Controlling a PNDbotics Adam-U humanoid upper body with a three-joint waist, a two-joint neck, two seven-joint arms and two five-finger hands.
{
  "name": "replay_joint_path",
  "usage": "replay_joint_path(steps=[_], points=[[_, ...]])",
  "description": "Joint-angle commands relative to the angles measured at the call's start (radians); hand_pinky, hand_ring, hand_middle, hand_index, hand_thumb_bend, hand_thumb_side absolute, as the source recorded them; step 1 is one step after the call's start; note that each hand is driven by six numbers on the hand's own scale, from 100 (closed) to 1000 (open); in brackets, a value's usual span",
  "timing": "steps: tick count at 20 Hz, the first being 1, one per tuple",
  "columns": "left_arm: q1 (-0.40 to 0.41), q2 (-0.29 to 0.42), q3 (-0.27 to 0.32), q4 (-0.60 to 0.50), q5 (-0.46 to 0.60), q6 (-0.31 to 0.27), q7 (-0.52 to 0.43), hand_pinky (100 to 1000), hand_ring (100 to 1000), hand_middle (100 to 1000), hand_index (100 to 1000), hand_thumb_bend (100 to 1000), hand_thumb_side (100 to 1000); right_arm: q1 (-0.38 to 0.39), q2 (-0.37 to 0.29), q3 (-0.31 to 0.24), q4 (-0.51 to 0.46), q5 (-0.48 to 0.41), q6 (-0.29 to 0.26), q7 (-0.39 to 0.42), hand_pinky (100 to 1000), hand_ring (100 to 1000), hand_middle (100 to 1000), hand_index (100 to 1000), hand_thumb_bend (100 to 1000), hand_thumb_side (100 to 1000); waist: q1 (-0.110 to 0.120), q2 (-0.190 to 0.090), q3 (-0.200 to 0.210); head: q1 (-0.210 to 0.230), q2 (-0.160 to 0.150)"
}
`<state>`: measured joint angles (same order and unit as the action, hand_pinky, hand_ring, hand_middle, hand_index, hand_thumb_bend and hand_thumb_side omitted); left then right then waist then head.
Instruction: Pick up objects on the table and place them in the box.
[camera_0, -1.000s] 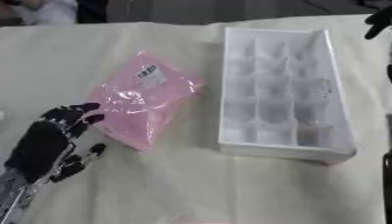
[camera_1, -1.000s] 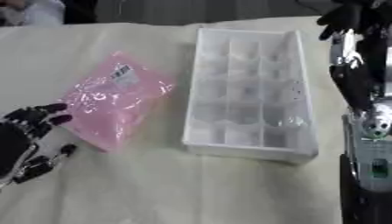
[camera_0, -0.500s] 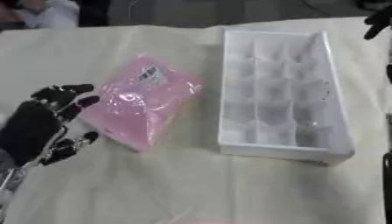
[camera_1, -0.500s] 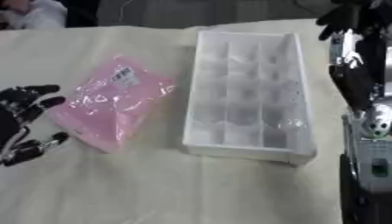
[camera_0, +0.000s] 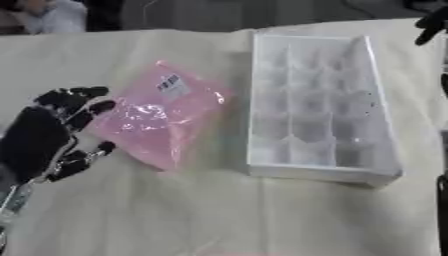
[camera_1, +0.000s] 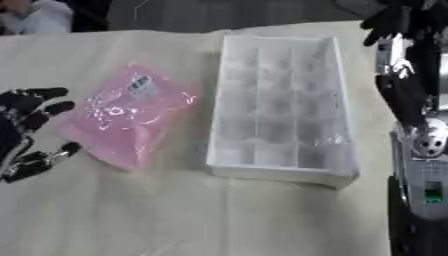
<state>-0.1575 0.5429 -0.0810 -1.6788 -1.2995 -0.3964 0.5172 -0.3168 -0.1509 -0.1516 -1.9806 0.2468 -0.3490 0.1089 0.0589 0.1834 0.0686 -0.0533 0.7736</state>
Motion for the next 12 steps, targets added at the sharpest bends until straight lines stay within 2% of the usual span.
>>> replay_joint_path(steps=[1,12], points=[[-0.003,0.016,0.010,-0.020,0.008,-0.002,-0.006,568,717,756,791,736,100,-0.009,-0.006,0.000,-0.019,0.000,0.001,-0.004,363,505,660,687,100,533,0.001,-0.016,0.000,-0.006,-0.004],[0.000,0.011,0.008,-0.015,0.019,-0.016,-0.023,568,714,753,788,743,100,-0.014,-0.008,0.001,-0.019,-0.002,-0.002,-0.001,363,504,661,688,100,532,0.003,-0.005,-0.008,-0.003,-0.004]])
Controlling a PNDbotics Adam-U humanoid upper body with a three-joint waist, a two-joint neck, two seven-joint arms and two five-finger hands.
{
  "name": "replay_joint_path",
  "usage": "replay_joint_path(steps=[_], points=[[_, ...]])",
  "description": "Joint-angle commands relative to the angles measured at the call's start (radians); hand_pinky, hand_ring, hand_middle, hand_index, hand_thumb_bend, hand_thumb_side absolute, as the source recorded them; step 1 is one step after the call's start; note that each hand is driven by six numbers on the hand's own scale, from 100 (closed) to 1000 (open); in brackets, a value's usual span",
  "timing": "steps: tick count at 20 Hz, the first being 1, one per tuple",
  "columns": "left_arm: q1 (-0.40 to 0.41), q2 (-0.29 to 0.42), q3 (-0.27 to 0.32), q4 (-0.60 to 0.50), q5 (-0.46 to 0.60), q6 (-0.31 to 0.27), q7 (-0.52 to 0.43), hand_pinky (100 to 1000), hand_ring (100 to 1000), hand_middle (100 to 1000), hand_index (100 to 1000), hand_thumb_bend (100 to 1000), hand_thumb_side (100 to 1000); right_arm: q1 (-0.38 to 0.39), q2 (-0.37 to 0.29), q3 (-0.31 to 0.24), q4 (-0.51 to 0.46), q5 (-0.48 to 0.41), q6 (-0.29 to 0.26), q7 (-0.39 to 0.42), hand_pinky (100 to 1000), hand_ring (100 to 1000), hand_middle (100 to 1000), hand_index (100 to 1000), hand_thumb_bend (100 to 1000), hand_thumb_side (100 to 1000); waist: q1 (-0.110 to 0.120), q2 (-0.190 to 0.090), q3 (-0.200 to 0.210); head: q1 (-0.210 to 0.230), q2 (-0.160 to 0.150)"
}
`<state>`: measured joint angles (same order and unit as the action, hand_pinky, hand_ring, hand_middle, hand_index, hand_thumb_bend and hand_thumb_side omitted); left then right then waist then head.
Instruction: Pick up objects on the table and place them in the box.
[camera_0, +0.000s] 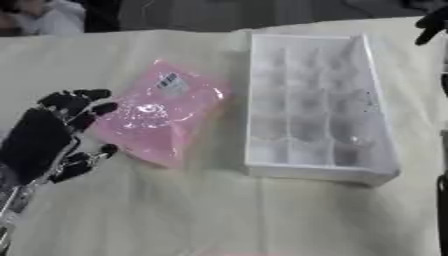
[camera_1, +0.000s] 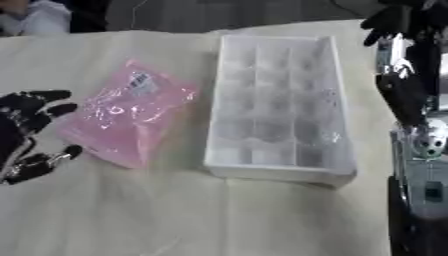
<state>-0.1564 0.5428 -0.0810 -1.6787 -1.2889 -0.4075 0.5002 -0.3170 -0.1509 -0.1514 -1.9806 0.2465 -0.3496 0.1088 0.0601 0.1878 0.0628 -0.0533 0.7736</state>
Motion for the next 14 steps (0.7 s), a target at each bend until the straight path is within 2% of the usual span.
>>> replay_joint_path(steps=[1,14], points=[[-0.001,0.011,0.008,-0.015,0.010,-0.006,-0.007,568,713,753,788,743,100,-0.014,-0.009,0.001,-0.019,-0.002,-0.002,-0.001,363,504,661,688,100,532,0.002,-0.009,-0.002,-0.004,-0.004],[0.001,0.021,0.001,-0.016,0.021,-0.024,-0.028,569,713,752,787,759,100,-0.028,-0.011,0.005,-0.019,-0.007,-0.005,-0.002,363,505,660,687,100,529,0.000,0.000,-0.011,-0.002,-0.004]])
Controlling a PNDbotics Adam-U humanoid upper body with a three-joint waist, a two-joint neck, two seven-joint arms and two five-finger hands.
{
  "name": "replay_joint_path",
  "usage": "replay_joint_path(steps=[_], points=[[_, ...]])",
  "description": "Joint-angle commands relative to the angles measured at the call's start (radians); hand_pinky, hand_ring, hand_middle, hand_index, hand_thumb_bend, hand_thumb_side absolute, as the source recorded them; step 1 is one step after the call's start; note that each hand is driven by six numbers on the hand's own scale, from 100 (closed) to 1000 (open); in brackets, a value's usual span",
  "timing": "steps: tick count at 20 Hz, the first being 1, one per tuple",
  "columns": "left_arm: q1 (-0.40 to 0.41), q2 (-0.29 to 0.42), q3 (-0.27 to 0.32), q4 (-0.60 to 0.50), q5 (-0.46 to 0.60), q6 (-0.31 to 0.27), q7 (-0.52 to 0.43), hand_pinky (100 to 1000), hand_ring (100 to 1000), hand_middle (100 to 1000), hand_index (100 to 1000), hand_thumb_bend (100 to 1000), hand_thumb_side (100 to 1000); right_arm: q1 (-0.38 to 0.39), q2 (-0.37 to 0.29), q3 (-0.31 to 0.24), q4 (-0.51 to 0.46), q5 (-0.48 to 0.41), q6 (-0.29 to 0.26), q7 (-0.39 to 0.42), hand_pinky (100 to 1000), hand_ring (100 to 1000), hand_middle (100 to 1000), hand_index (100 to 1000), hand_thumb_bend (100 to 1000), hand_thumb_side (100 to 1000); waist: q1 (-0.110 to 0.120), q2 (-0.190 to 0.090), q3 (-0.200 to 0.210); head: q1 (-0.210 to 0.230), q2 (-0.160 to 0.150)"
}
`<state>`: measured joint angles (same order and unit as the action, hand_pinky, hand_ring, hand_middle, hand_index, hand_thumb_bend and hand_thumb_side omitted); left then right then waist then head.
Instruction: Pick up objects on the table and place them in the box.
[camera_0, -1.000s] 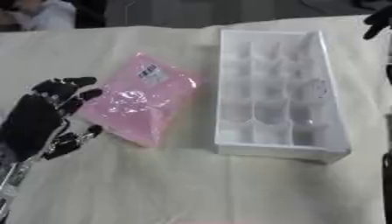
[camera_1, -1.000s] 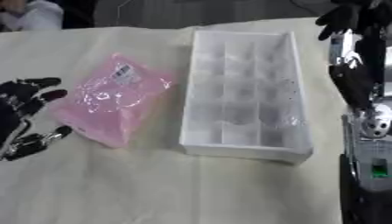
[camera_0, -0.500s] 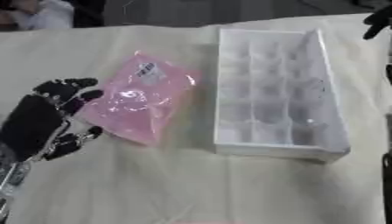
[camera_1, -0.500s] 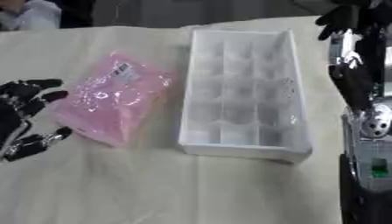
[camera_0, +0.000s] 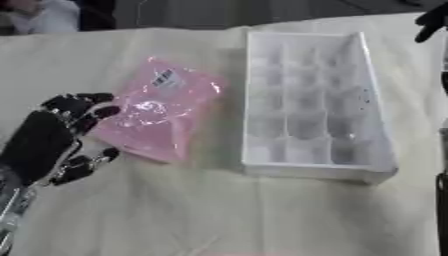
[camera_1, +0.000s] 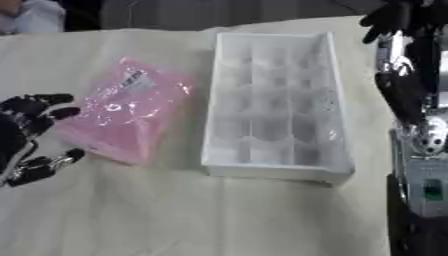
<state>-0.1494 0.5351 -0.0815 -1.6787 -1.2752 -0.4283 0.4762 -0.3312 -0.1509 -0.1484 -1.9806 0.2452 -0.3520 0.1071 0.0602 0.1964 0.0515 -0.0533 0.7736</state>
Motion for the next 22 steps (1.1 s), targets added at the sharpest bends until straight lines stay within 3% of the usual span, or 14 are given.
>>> replay_joint_path(steps=[1,13,22], points=[[-0.006,0.030,0.001,-0.016,0.007,-0.005,-0.005,569,713,752,787,753,100,-0.014,-0.011,0.002,-0.019,-0.006,-0.003,0.000,363,505,660,687,100,533,0.000,-0.006,0.000,-0.002,-0.004],[-0.017,0.009,0.003,0.002,0.001,-0.003,-0.003,565,706,748,779,737,100,-0.035,-0.010,0.008,-0.019,-0.013,-0.011,0.003,363,505,660,687,100,536,-0.010,0.013,-0.021,0.001,-0.004],[-0.003,-0.048,0.023,-0.009,0.017,0.018,-0.012,568,698,745,766,658,100,-0.042,-0.004,0.005,-0.019,-0.014,-0.014,-0.005,365,505,659,686,100,544,-0.027,0.010,-0.046,0.005,-0.004]])
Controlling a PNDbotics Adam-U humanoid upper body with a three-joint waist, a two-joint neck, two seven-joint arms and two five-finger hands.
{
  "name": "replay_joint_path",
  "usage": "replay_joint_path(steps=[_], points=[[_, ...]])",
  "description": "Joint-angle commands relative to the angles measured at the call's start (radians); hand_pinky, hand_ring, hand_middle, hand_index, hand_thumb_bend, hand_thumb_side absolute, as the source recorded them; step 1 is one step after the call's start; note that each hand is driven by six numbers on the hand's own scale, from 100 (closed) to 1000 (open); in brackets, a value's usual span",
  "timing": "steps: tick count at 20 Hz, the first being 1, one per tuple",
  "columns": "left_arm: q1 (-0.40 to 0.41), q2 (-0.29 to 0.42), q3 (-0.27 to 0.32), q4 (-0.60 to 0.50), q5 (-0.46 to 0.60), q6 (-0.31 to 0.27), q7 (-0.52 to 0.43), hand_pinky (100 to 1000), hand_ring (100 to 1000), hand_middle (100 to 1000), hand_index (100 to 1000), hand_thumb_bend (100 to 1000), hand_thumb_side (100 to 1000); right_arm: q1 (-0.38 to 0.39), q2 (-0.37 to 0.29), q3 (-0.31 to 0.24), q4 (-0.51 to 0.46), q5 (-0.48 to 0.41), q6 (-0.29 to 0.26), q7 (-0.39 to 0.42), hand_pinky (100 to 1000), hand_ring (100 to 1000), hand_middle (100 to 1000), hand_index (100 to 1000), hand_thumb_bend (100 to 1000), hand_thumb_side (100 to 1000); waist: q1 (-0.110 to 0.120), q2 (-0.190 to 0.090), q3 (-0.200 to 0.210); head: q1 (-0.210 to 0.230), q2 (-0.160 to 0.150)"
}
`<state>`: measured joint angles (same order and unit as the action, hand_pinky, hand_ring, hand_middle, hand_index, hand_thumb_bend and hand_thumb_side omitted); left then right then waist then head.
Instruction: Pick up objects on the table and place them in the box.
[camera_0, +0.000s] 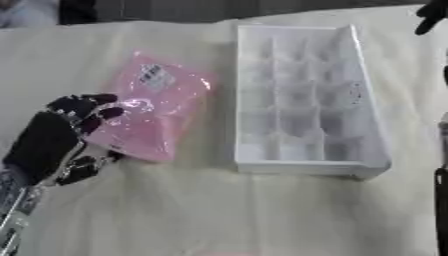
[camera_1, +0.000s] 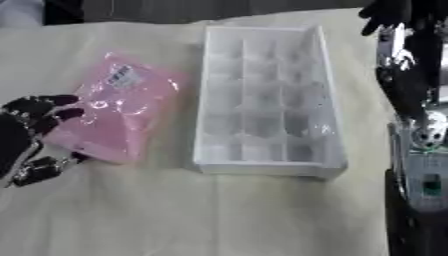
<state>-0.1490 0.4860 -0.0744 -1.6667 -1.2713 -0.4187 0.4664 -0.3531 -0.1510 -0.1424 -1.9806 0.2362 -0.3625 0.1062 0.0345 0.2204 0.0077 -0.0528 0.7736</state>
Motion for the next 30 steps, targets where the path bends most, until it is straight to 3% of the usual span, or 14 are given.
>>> replay_joint_path(steps=[1,2,3,4,7,12,25,26,27,28,29,30], points=[[-0.005,-0.006,0.017,-0.024,0.016,0.010,-0.004,567,695,742,762,610,100,-0.021,-0.003,-0.001,-0.019,-0.005,-0.004,-0.004,365,506,659,686,100,545,-0.003,-0.015,-0.004,0.005,-0.004],[-0.006,-0.010,0.018,-0.028,0.018,0.011,-0.006,563,689,738,755,491,100,-0.022,-0.002,-0.001,-0.019,-0.005,-0.004,-0.005,365,506,659,686,100,545,-0.004,-0.015,-0.005,0.005,-0.004],[-0.008,-0.015,0.019,-0.032,0.025,0.013,-0.002,553,672,724,722,238,100,-0.023,-0.001,-0.002,-0.019,-0.005,-0.005,-0.006,365,506,659,685,100,546,-0.006,-0.015,-0.007,0.005,-0.004],[-0.008,-0.018,0.020,-0.035,0.032,0.014,0.005,528,642,700,670,100,100,-0.024,0.000,-0.002,-0.019,-0.004,-0.005,-0.007,365,506,659,685,100,546,-0.007,-0.015,-0.009,0.005,-0.004],[-0.011,-0.021,0.024,-0.043,0.065,0.011,0.043,458,565,679,682,100,139,-0.024,0.002,-0.003,-0.019,-0.005,-0.005,-0.010,365,506,658,685,100,545,-0.008,-0.016,-0.012,0.007,-0.004],[-0.017,-0.018,0.031,-0.040,0.084,-0.014,0.072,409,527,640,673,100,100,-0.024,0.005,-0.003,-0.019,-0.002,-0.004,-0.012,365,505,657,684,100,543,-0.006,-0.019,-0.012,0.007,-0.004],[-0.032,-0.011,0.045,-0.052,0.109,-0.020,0.114,388,523,617,691,100,100,-0.027,0.008,-0.004,-0.019,0.009,-0.005,-0.027,350,496,642,671,100,527,-0.001,-0.025,-0.014,0.001,-0.004],[-0.036,-0.009,0.048,-0.054,0.117,-0.023,0.127,381,519,612,685,127,100,-0.027,0.009,-0.005,-0.019,0.010,-0.006,-0.030,349,496,642,670,100,529,-0.001,-0.025,-0.014,0.000,-0.004],[-0.044,-0.007,0.053,-0.055,0.124,-0.022,0.137,275,451,520,568,336,100,-0.027,0.009,-0.005,-0.019,0.011,-0.006,-0.032,346,494,639,668,100,525,0.000,-0.025,-0.014,0.000,-0.004],[-0.053,-0.005,0.056,-0.053,0.129,-0.017,0.140,321,486,560,587,329,100,-0.027,0.009,-0.005,-0.019,0.012,-0.006,-0.035,347,495,640,669,100,527,0.000,-0.026,-0.014,-0.001,-0.004],[-0.060,-0.004,0.057,-0.053,0.134,-0.016,0.143,100,213,388,512,100,100,-0.028,0.009,-0.005,-0.019,0.013,-0.006,-0.037,344,494,637,666,100,524,0.000,-0.026,-0.015,-0.001,-0.004],[-0.068,-0.005,0.057,-0.051,0.143,-0.014,0.146,100,159,370,504,100,100,-0.028,0.009,-0.005,-0.019,0.014,-0.007,-0.039,344,493,636,666,100,524,0.001,-0.026,-0.016,-0.002,-0.004]])
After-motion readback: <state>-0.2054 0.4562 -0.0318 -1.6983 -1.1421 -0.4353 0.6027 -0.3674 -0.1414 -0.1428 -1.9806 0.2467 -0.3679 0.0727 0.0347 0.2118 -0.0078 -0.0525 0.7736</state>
